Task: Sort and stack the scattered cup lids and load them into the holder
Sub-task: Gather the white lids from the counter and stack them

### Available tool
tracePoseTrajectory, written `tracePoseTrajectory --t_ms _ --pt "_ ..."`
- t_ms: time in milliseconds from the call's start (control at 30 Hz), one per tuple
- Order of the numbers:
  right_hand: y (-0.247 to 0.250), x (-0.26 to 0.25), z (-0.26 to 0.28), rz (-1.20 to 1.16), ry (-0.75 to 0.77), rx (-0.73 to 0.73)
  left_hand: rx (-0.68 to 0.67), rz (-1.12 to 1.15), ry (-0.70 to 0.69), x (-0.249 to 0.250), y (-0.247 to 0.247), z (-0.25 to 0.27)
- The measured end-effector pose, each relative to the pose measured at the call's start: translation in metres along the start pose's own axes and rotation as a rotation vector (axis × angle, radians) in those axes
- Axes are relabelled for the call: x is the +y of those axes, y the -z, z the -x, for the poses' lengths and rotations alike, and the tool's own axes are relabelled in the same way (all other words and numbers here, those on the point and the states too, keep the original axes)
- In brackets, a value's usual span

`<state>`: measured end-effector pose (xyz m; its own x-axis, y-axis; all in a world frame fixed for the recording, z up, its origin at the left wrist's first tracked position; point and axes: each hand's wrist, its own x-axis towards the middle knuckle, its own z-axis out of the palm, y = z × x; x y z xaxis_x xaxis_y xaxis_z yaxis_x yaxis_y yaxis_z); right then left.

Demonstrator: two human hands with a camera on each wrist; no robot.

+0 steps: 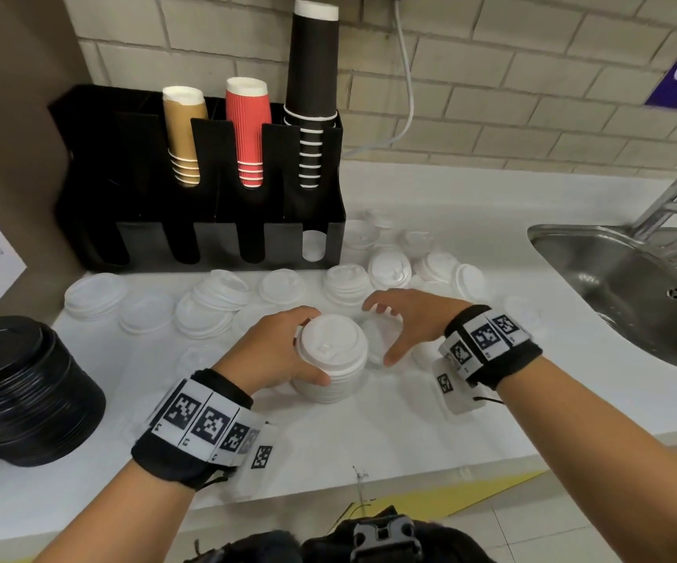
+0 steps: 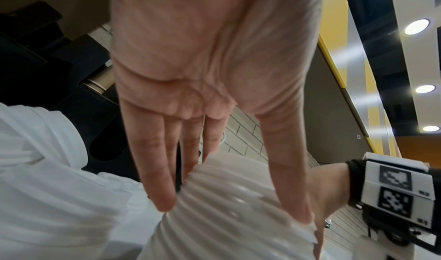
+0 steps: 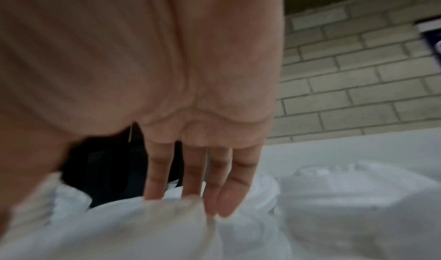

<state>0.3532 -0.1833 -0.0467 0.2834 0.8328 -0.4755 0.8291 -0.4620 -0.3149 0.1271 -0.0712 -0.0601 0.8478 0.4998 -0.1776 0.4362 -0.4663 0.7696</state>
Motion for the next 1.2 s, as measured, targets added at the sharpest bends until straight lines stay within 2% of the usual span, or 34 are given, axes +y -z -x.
tracePoseTrajectory --t_ms 133,200,300,367,500,567,767,900,967,1033,1100,1200 --pt "0.013 0.005 -0.009 0.171 -0.089 0.059 0.003 -0.005 0.005 0.001 0.000 0.000" --pt "0.019 0.007 -0.014 0.218 -0.118 -0.024 0.001 -0.006 0.006 0.001 -0.001 -0.001" --pt "0.025 0.008 -0.018 0.134 -0.107 -0.141 -0.002 -0.003 0.009 0.001 0.000 -0.001" --pt "0.030 0.009 -0.019 0.099 -0.114 -0.089 -0.006 0.002 0.008 0.000 0.000 -0.001" --pt "0.029 0.009 -0.028 0.172 -0.200 0.077 -0.009 -0.005 0.002 -0.001 -0.001 -0.002" --pt "0.022 0.004 -0.037 0.238 -0.248 0.057 -0.010 -0.006 -0.003 -0.001 -0.002 -0.003" --pt "0.001 -0.012 -0.057 0.375 -0.243 0.056 0.001 -0.003 -0.015 -0.003 -0.002 -0.005" --pt "0.012 -0.014 -0.051 0.168 -0.202 0.085 -0.004 -0.002 -0.015 -0.003 -0.003 -0.005" --pt "0.020 -0.011 -0.041 -0.007 -0.154 0.174 -0.005 -0.004 -0.010 -0.004 -0.002 -0.005" --pt "0.026 -0.009 -0.030 -0.205 -0.040 0.303 -0.007 -0.001 -0.008 -0.005 -0.002 -0.005" --pt "0.027 -0.012 -0.017 -0.429 0.092 0.368 -0.010 0.002 -0.011 -0.005 -0.002 -0.004" --pt "0.025 -0.022 0.003 -0.625 0.225 0.310 -0.002 0.008 -0.002 -0.005 -0.003 -0.004"
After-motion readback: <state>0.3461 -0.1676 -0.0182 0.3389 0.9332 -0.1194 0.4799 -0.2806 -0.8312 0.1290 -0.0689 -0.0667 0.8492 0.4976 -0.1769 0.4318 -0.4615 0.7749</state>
